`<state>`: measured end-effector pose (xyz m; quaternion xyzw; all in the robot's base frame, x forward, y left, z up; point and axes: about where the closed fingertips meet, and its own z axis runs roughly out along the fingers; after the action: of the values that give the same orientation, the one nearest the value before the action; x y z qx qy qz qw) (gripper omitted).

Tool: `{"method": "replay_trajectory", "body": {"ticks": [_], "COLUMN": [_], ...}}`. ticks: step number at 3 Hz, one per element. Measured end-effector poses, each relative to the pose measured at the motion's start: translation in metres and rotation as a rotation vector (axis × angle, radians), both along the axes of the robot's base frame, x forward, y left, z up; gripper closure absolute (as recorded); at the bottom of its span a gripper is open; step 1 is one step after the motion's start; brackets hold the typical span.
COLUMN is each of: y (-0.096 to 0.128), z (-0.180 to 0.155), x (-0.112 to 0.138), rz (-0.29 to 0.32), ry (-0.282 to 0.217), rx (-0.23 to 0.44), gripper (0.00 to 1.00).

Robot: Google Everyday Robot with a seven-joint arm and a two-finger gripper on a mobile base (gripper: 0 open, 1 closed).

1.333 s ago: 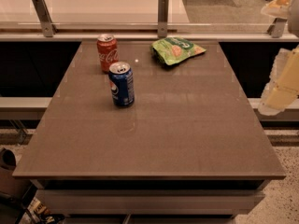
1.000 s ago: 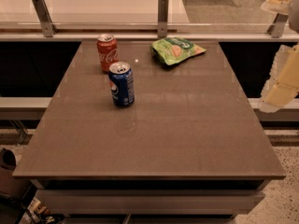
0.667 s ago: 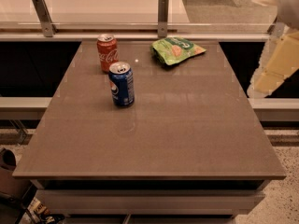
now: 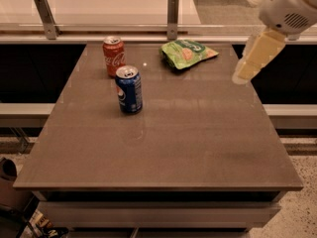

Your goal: Pick green rice chip bag

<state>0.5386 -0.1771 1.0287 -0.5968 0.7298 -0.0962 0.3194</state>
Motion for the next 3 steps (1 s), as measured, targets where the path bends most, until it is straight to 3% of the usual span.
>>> {"method": "replay_trajectory", "body": {"ticks": [2, 3], "y": [0.014, 0.024], "z": [-0.03, -0.043], "x": [0.095, 0.125], "rz": [-0.01, 0.013], "ry": [-0.044, -0.06], "rx": [0.104, 0.142], "gripper": [0.0, 0.0]}}
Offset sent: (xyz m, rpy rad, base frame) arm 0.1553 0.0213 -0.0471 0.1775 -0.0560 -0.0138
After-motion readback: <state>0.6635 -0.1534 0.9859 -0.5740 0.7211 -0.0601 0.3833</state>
